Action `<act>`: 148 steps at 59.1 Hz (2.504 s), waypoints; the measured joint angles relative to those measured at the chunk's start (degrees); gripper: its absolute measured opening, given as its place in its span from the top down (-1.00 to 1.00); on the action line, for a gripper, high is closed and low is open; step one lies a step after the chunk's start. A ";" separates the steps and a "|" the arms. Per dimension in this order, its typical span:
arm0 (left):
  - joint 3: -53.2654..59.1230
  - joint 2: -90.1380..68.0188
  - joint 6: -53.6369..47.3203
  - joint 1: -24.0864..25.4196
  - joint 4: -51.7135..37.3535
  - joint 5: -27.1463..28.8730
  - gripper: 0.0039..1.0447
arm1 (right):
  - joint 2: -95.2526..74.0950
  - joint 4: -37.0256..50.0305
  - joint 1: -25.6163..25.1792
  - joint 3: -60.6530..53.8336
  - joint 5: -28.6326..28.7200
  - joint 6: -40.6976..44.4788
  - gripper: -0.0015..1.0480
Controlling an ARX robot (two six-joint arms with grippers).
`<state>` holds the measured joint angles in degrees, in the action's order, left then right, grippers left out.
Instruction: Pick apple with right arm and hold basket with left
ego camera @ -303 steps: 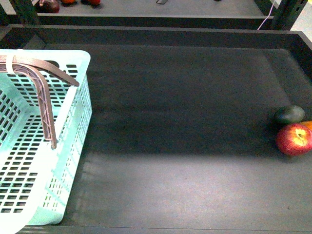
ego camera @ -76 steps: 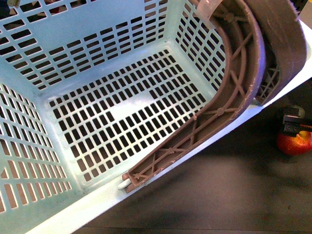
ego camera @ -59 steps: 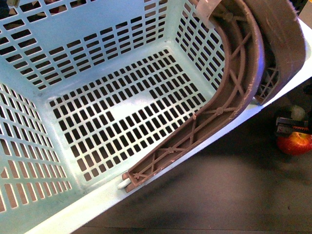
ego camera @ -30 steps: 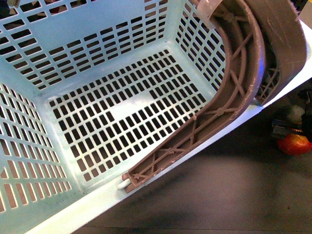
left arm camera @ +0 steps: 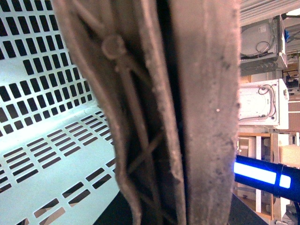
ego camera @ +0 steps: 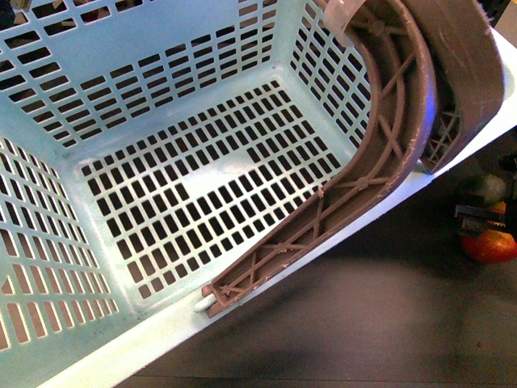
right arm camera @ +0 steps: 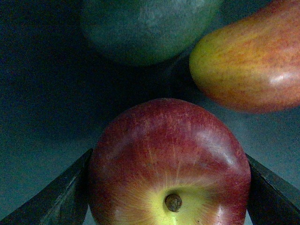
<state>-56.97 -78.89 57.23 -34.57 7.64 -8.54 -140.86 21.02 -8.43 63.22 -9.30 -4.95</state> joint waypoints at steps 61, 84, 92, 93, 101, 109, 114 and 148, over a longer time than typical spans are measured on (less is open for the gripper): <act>0.00 0.00 -0.02 0.00 0.00 0.00 0.69 | 61.33 -4.63 18.51 -13.11 9.66 -1.09 -0.51; 0.00 0.00 0.00 0.00 0.00 -0.02 0.69 | 61.02 -4.92 29.31 -12.94 9.94 -4.31 -0.51; 0.00 0.00 0.00 0.00 0.00 -0.07 0.69 | 59.76 -4.92 32.04 -13.07 9.99 -4.33 -0.51; 0.00 0.00 0.00 0.00 0.00 -0.07 0.69 | 59.60 -4.92 32.28 -13.11 9.99 -4.33 -0.51; 0.00 0.00 0.00 0.00 0.00 -0.04 0.69 | 57.86 -5.09 34.05 -13.44 9.33 -4.26 -0.53; 0.00 0.00 -0.02 0.00 0.00 0.00 0.69 | 57.57 -5.35 33.88 -13.51 8.22 -4.33 -0.85; 0.00 0.00 0.00 0.00 0.00 -0.02 0.69 | 58.14 -5.62 33.31 -13.51 7.63 -4.33 -0.83; 0.00 -0.35 0.33 -0.20 0.31 -0.55 0.69 | 74.51 17.00 20.13 -35.41 -1.79 3.02 -0.22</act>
<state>-56.97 -79.24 57.56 -34.76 7.94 -9.08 -66.35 38.02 11.70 27.81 -11.09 -1.93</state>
